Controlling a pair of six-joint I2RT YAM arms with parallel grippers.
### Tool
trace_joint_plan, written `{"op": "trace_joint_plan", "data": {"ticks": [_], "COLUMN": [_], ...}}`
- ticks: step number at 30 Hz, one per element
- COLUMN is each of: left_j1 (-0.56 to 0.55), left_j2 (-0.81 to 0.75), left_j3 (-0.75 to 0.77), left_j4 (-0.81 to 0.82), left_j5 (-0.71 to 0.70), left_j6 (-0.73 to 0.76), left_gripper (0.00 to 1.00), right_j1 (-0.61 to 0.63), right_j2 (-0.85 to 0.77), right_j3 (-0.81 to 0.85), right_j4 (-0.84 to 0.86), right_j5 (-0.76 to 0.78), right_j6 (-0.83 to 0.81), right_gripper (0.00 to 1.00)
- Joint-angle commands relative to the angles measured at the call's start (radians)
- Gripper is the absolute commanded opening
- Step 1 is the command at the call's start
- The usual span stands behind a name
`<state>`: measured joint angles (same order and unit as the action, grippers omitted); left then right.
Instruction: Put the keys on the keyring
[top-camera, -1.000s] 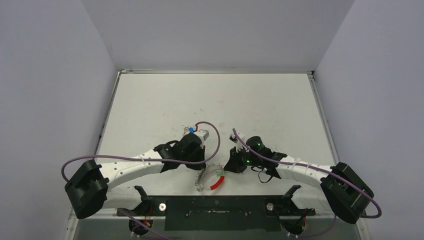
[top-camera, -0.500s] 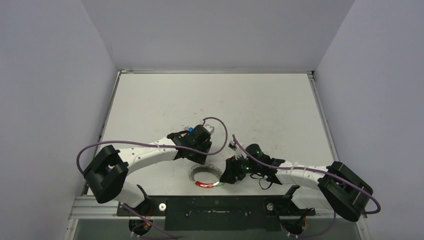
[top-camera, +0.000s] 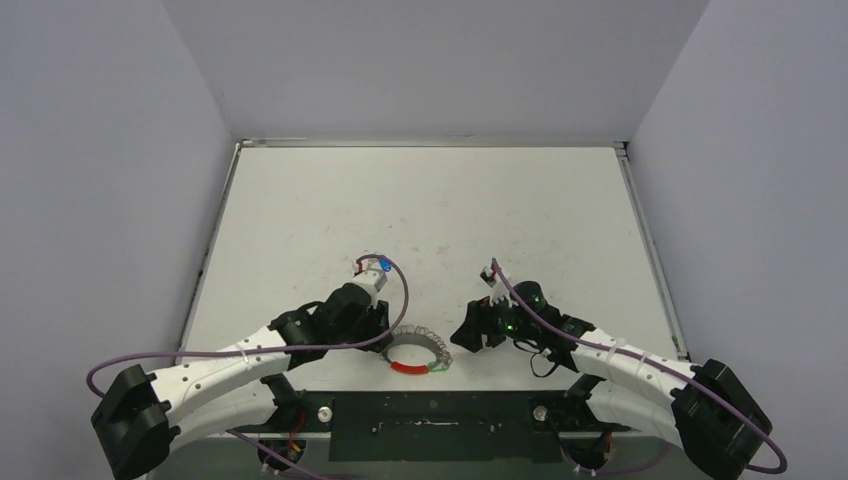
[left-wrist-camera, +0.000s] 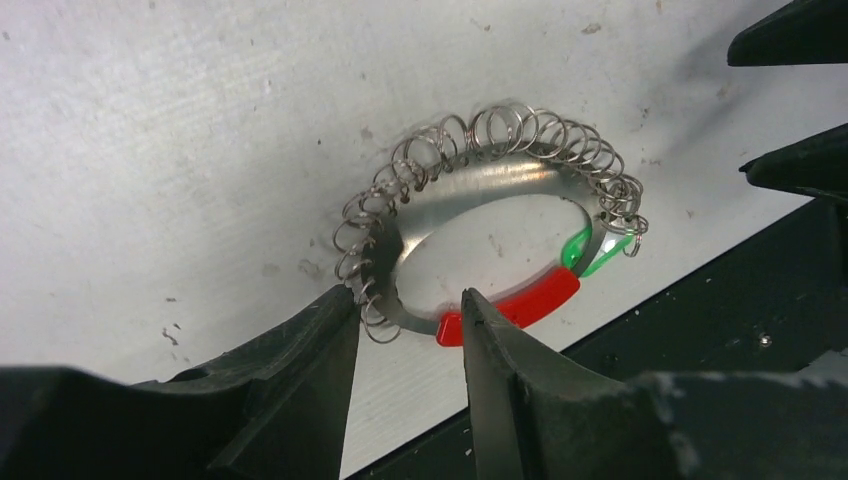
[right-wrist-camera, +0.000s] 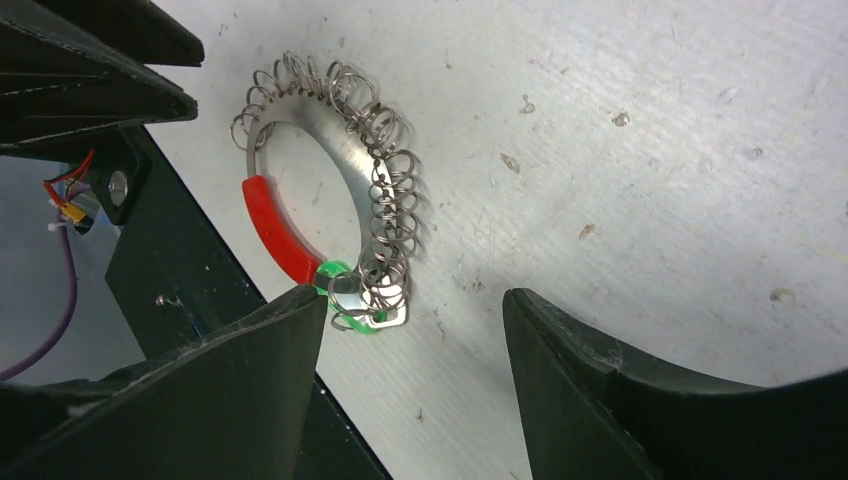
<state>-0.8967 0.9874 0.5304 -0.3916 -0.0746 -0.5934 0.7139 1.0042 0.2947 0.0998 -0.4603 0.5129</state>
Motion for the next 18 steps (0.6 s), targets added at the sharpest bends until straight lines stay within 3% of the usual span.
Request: {"op": "trace_joint_plan", "data": {"ticks": [1, 7, 11, 18], "left_j1": [0.005, 0.005, 0.006, 0.020], "left_j2": [-0.102, -0.159, -0.131, -0.022], "left_j3": [-0.106, -0.204, -0.227, -0.179], "left_j4": [0.101, 0.055, 0.079, 0.140], "left_j5": [0.053, 0.043, 0.039, -0.008], "left_j6": [-0.176, -0.336, -0.365, -0.320], "left_gripper": [0.40, 0.40, 0.39, 0.16], "right_j1": [-0.002, 0.053, 0.092, 0.098], "right_j2": [0.030, 0.172, 0.260, 0.337], "right_j3": [0.035, 0.017, 0.034, 0.056], "right_j4": [-0.013, 0.135, 0.197, 0.256], "right_j5": [0.014, -0.033, -0.047, -0.053], "right_j6": [0.022, 0.097, 0.115, 0.129], "right_gripper": [0.64, 0.53, 0.38, 0.21]}}
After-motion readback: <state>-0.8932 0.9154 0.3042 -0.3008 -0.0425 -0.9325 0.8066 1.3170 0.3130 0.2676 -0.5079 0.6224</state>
